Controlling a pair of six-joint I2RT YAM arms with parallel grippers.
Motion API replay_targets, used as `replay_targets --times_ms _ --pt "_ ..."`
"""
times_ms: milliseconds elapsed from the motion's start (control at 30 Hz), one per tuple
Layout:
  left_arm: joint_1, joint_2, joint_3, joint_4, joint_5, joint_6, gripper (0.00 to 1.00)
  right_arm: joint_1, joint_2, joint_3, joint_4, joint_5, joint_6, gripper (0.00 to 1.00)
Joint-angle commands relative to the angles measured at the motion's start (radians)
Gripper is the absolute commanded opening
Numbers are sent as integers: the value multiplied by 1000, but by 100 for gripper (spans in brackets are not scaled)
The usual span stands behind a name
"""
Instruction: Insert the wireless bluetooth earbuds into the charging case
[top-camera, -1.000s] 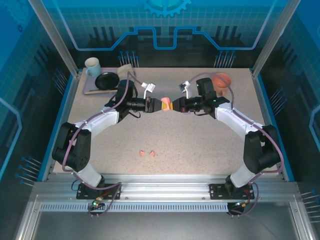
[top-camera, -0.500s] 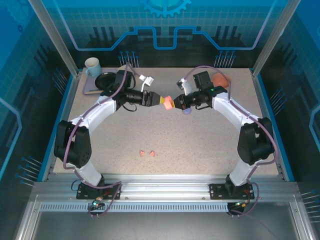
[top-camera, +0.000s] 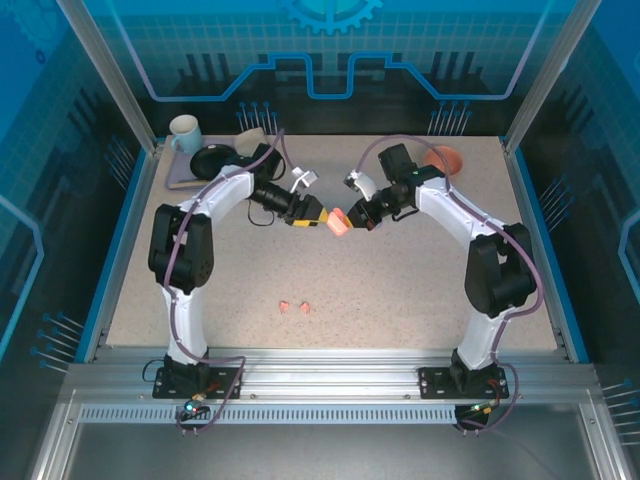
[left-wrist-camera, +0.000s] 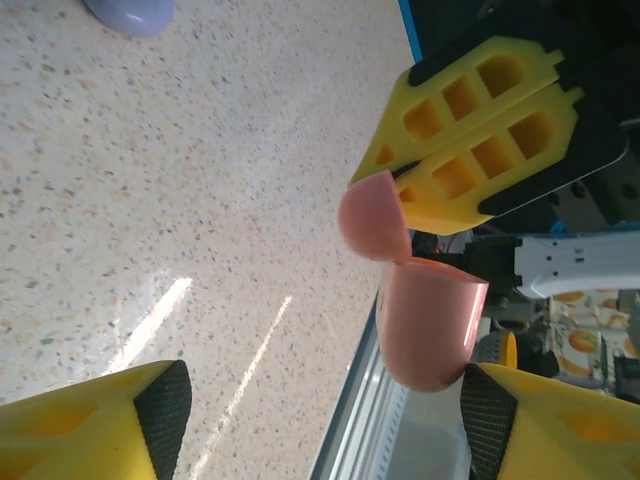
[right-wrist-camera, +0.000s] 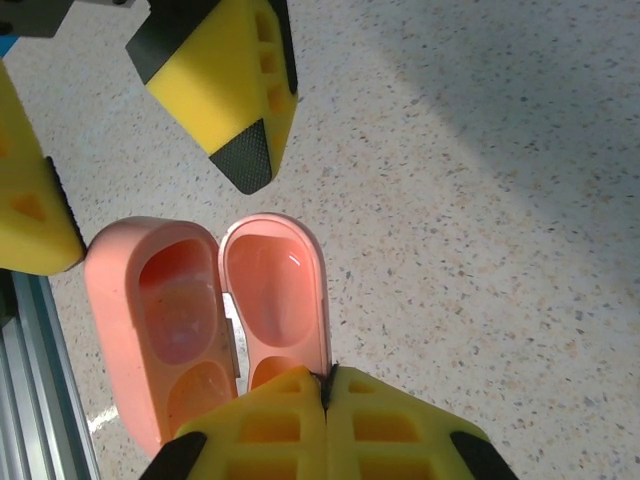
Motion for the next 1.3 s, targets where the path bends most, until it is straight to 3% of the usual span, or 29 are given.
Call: replay_targets --times_ms 0,367,1000,1267 --pt "-3 26 80 -180 91 130 72 19 20 37 -70 -38 -65 0" --pt "-58 99 121 -317 104 241 64 65 50 69 -91 -23 -73 0" --pt "-61 133 148 -378 132 295 35 78 52 97 -106 9 -74 0" --pt "-64 150 163 -380 135 292 35 90 54 103 -110 16 -75 0"
